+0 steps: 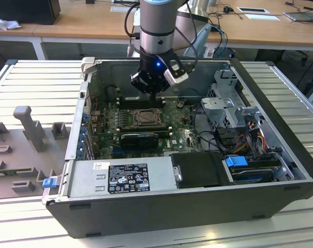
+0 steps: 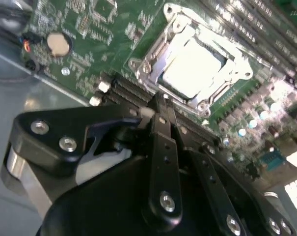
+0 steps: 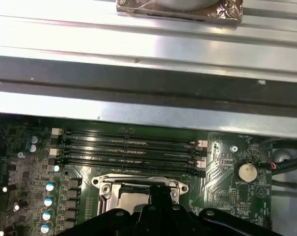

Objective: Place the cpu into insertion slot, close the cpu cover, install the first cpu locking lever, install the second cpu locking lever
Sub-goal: 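Install the second cpu locking lever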

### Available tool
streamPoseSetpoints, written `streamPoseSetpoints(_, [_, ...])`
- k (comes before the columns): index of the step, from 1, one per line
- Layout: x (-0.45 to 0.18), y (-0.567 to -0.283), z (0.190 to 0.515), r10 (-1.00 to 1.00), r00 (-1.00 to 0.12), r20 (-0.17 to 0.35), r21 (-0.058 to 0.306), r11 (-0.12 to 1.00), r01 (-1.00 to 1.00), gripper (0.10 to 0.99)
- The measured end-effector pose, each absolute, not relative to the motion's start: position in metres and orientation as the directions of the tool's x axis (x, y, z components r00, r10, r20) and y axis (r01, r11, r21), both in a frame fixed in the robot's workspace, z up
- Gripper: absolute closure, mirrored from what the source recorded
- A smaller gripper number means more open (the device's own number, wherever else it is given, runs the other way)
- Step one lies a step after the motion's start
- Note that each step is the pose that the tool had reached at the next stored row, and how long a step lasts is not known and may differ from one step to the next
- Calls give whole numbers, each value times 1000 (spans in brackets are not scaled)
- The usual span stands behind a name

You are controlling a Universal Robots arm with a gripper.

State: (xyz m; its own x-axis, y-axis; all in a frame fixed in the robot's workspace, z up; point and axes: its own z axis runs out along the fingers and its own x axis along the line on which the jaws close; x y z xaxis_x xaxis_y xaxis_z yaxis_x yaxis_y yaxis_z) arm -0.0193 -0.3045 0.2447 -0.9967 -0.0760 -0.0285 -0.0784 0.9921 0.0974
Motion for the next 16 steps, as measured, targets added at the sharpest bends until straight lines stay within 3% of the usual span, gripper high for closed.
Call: streamPoseSetpoints(16, [-19,-320,245,-76,-997,-28,97,992,-78,980])
